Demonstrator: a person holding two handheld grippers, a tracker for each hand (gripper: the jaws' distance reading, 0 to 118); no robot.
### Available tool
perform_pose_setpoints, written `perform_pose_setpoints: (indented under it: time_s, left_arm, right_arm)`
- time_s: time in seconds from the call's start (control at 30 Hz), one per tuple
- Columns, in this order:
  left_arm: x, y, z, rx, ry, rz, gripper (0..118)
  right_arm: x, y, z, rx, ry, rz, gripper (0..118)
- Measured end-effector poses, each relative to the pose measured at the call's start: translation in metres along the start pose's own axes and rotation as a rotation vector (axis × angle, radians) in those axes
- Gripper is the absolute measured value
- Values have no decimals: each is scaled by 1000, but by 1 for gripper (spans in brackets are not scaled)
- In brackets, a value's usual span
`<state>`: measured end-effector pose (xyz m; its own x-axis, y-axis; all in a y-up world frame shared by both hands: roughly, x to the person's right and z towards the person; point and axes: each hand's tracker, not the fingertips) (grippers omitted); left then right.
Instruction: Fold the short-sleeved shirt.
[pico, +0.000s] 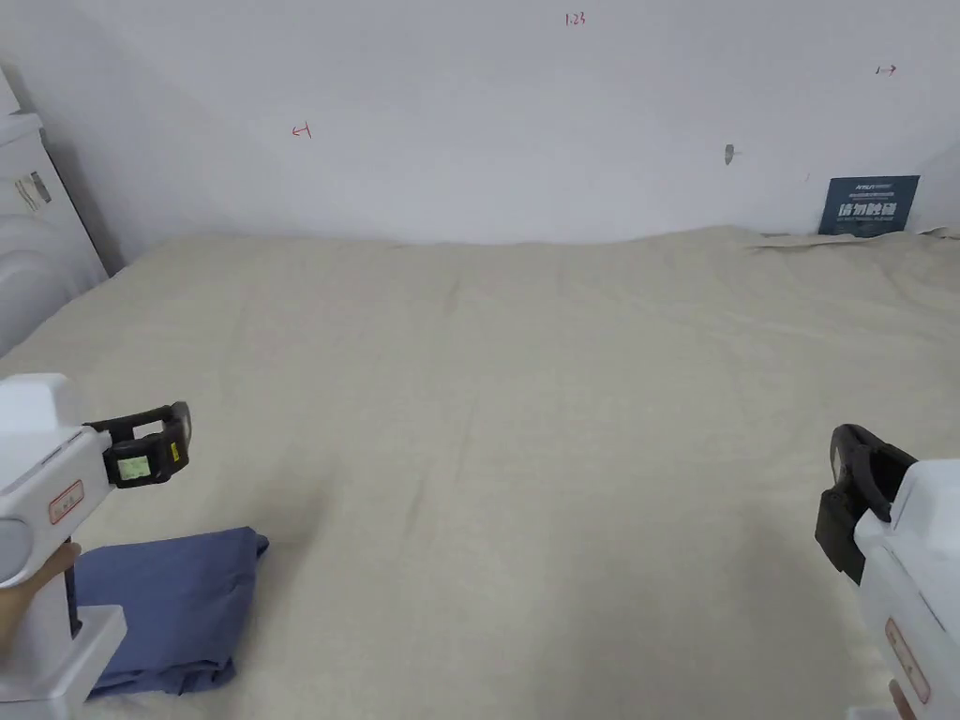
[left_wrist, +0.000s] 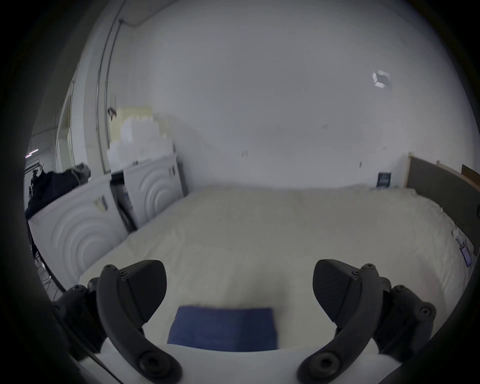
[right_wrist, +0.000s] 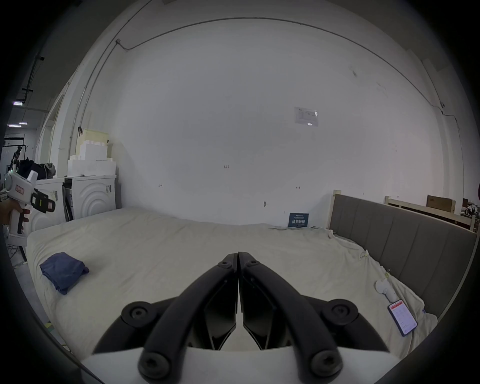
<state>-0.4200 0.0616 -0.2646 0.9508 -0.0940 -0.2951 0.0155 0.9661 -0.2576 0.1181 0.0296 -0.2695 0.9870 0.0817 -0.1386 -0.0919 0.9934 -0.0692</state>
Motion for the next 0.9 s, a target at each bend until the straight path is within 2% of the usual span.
perform_pose_setpoints:
  time_s: [0.2,0.3,0.37,0.6,0.63,0.67,0.7,0.73,0.87,0.9]
  left_arm:
    - [48,14,28,115,-98,36,118]
    - [79,12,37,134,-87,-12,118]
    - [95,6,41,180,-95,-23,113]
    - [144,-23,51,256,-123,13,78]
    - [150,-25,51,254,-123,11,68]
    - [156,-29,51,253,-120,4,52]
    - [160,-33,51,260,-120,-4,29]
    - [166,-36,53,262,-123,-8,18]
    - [180,-47,59,283,-152,-12,0]
    - [182,-49,60,286,-151,-17,0]
  right_arm:
    - [14,12,8,38,-21,2,0]
    - [20,15,12,55,-27,1,0]
    - [24,17,14,61,-32,-1,0]
    - [34,18,24,83,-58,-11,0]
    - [35,18,25,83,-61,-13,0]
    - [36,17,25,83,-64,-15,0]
    - [37,17,26,82,-68,-16,0]
    - [39,16,26,82,-70,-18,0]
    - [41,13,26,79,-82,-19,0]
    - [42,13,26,76,-84,-20,0]
